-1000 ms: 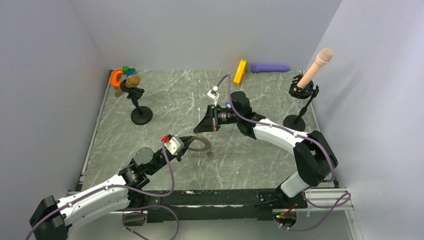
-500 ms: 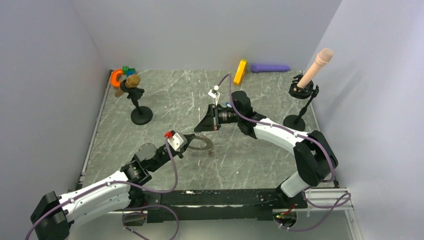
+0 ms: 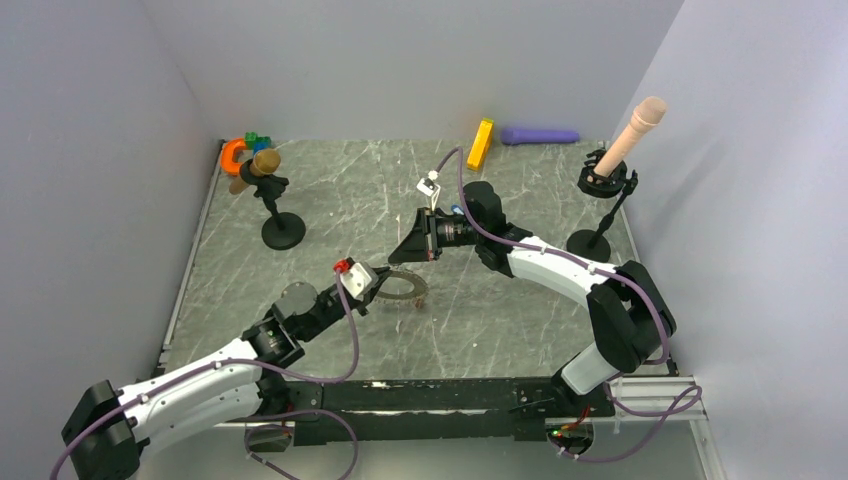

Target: Put the keys on the keyring

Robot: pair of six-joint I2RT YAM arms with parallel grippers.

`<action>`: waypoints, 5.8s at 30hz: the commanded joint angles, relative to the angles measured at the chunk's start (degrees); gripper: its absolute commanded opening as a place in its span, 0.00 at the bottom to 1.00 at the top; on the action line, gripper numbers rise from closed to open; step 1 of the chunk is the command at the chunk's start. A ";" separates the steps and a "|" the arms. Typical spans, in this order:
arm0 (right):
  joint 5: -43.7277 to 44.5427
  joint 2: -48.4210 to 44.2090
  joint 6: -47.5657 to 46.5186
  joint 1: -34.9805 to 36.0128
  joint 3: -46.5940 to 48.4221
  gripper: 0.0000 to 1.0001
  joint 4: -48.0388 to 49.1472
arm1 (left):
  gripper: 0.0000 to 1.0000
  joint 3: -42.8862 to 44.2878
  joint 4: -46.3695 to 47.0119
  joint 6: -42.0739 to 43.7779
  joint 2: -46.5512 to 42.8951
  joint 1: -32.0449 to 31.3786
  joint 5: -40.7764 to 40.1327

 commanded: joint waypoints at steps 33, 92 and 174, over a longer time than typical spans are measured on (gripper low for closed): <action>4.18 -0.93 -2.21 2.26 3.83 0.00 -4.08 | 0.00 18.72 -20.53 -1.51 7.33 -1.99 -4.61; 12.03 -0.54 -14.47 4.44 10.97 0.00 -18.07 | 0.42 1.87 -13.76 -4.38 -12.38 -2.67 -7.35; 11.43 -0.41 -25.67 4.09 12.97 0.33 -22.26 | 0.00 -0.97 -5.94 -0.12 -9.93 2.92 -1.42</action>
